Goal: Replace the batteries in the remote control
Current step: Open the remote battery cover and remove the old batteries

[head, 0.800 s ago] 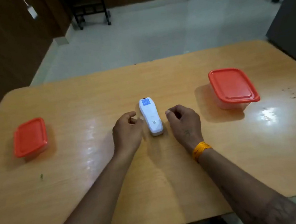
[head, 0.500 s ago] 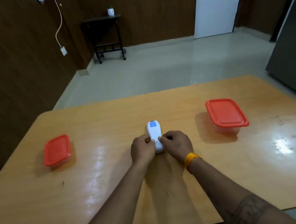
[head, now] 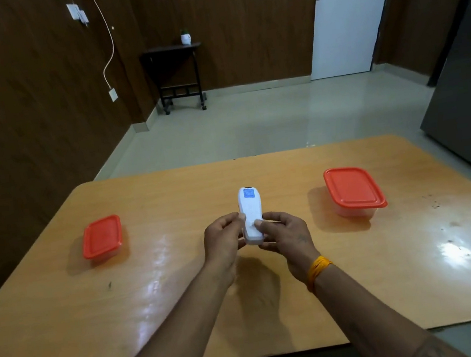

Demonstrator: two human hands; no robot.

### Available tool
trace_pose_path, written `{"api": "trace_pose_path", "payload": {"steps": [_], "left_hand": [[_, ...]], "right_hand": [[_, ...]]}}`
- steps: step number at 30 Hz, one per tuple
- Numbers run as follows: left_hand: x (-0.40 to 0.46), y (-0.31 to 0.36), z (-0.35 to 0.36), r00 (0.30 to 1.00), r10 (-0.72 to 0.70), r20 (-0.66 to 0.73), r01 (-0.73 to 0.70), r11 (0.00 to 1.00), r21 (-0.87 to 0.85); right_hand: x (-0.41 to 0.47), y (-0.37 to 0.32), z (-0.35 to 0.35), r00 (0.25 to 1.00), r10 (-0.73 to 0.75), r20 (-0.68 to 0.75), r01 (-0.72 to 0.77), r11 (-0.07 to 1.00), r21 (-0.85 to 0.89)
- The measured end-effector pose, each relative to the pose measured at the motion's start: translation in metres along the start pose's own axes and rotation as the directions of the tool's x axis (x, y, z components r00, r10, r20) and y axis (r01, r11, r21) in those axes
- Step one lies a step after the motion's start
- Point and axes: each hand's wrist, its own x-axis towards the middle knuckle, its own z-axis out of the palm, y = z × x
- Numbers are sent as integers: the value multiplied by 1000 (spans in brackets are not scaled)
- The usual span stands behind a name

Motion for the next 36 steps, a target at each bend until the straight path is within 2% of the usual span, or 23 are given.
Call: {"api": "trace_pose_path", "payload": {"steps": [2, 5, 11, 16, 24, 36], "left_hand": [[-11, 8, -7, 998, -45, 47, 46, 999, -21], [-23, 14, -15, 993, -82, 90, 79, 996, 37], [-49, 7, -21, 988, -54, 143, 34, 990, 137], [-52, -8, -25, 992, -72, 107, 58, 991, 123], [-39, -18, -26, 996, -26, 84, 17, 995, 101], [-38, -22, -30, 996, -8, 92, 2, 998, 61]], "right_hand": [[-13, -8, -2, 998, 22, 52, -23, 1000, 20], [-32, -13, -4, 991, 55, 122, -54, 999, -10], [-54, -4, 1, 996, 27, 91, -19, 996, -92], [-53, 6, 4, 999, -6, 54, 13, 993, -116], [-39, 20, 11, 996, -80, 34, 84, 985, -154], [-36, 21, 8, 981, -141, 134, 159, 978, -137]]}}
